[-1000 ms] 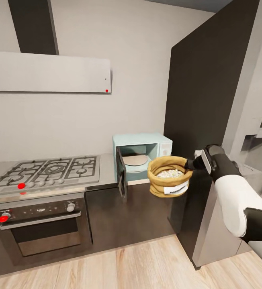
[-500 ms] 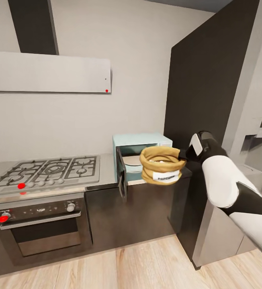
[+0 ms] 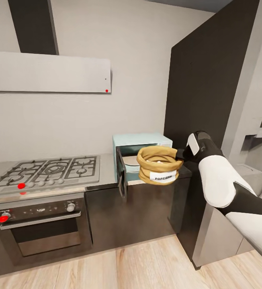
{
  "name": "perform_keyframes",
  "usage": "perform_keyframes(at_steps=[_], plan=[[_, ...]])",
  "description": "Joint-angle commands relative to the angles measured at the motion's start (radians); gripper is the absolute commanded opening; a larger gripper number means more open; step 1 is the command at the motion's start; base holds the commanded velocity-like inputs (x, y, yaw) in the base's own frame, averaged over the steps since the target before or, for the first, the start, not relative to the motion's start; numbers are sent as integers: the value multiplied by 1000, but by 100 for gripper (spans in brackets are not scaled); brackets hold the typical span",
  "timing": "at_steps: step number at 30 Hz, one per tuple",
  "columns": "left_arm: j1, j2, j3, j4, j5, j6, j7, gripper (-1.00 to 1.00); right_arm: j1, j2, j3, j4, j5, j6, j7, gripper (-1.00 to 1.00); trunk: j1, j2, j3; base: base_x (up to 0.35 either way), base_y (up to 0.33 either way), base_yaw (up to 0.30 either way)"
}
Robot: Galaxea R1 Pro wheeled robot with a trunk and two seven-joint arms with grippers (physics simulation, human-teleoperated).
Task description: In the kitchen, take the popcorn bag from the countertop, put it into the microwave, and heat it until the popcorn is cooked so the cooked popcorn ends up inside the bag.
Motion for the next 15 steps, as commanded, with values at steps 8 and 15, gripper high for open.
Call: perform_keyframes(at_steps=[8, 15], plan=[[0, 0, 2, -4, 3, -2, 0, 100, 0, 2, -7, 8, 9, 3, 1, -100, 0, -1, -1, 0, 0, 0], [0, 0, 2, -5, 3, -2, 0, 100, 0, 2, -8, 11, 7, 3, 1, -100, 0, -1, -1, 0, 0, 0]])
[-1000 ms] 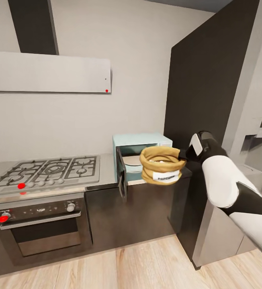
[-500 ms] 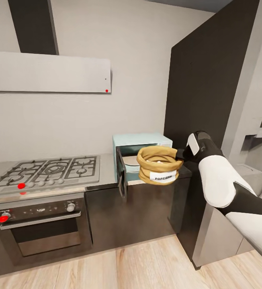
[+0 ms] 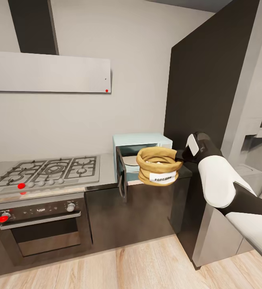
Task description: In the kitchen, take the popcorn bag from the countertop, put it into the microwave, and heat it until the popcorn is cooked so the cooked popcorn ends up inside the bag.
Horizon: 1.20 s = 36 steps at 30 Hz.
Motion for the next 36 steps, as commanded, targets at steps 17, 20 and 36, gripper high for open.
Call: perform_keyframes(at_steps=[17, 20, 36], plan=[[0, 0, 0, 2, 3, -2, 0, 100, 4, -3, -9, 124, 11, 3, 1, -100, 0, -1, -1, 107, 0, 0], [0, 0, 0, 0, 3, -2, 0, 100, 4, -3, -9, 126, 14, 3, 2, -100, 0, -1, -1, 1, 0, 0], [0, 0, -1, 2, 2, -2, -1, 100, 4, -2, -9, 127, 12, 3, 3, -100, 0, -1, -1, 109, 0, 0]])
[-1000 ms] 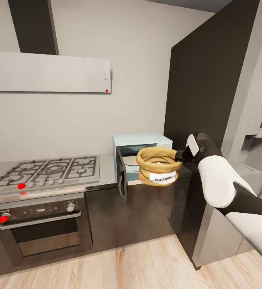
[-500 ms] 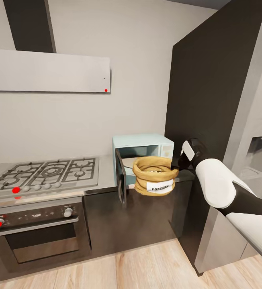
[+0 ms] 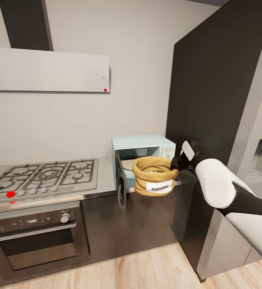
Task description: In the kitchen, take the popcorn bag from the countertop, put it into the microwave, and heat it until the popcorn is cooked so the cooked popcorn ends up inside the bag.
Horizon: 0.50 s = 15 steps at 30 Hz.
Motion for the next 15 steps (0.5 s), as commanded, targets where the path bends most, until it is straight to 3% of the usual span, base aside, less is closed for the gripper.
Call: perform_keyframes(at_steps=[1, 15], plan=[[1, 0, 1, -1, 4, -2, 0, 100, -1, 1, -8, -2, 8, 3, 1, -100, 0, -1, -1, 150, 0, 0], [0, 0, 1, -1, 4, -2, 0, 100, -1, 6, -10, -15, 6, 3, 1, -100, 0, -1, -1, 150, 0, 0]])
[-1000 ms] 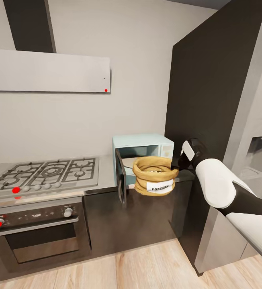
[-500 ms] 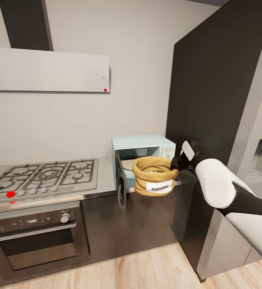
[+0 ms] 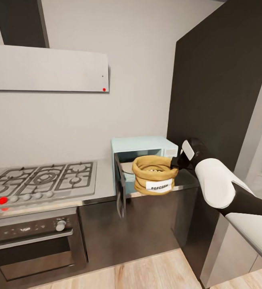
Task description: In the kitchen, take the popcorn bag from the countertop, put it into the microwave, and heat it until the popcorn is cooked so the cooked popcorn ends up inside the bag.
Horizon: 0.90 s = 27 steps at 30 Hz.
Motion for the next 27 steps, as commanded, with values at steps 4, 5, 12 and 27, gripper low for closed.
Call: perform_keyframes(at_steps=[4, 5, 12, 27], plan=[[0, 0, 1, -1, 4, -2, 1, 100, -1, 1, -7, -3, 7, 3, 1, -100, 0, -1, -1, 150, 0, 0], [0, 0, 1, -1, 4, -2, 1, 100, -1, 3, -7, -4, 7, 3, 1, -100, 0, -1, -1, 142, 0, 0], [0, 1, 1, -1, 4, -2, 0, 100, -1, 22, -8, -5, 10, 3, 0, -100, 0, -1, -1, 63, 0, 0], [0, 2, 1, -1, 4, -2, 0, 100, -1, 23, -7, -5, 14, 3, 0, -100, 0, -1, -1, 185, 0, 0]])
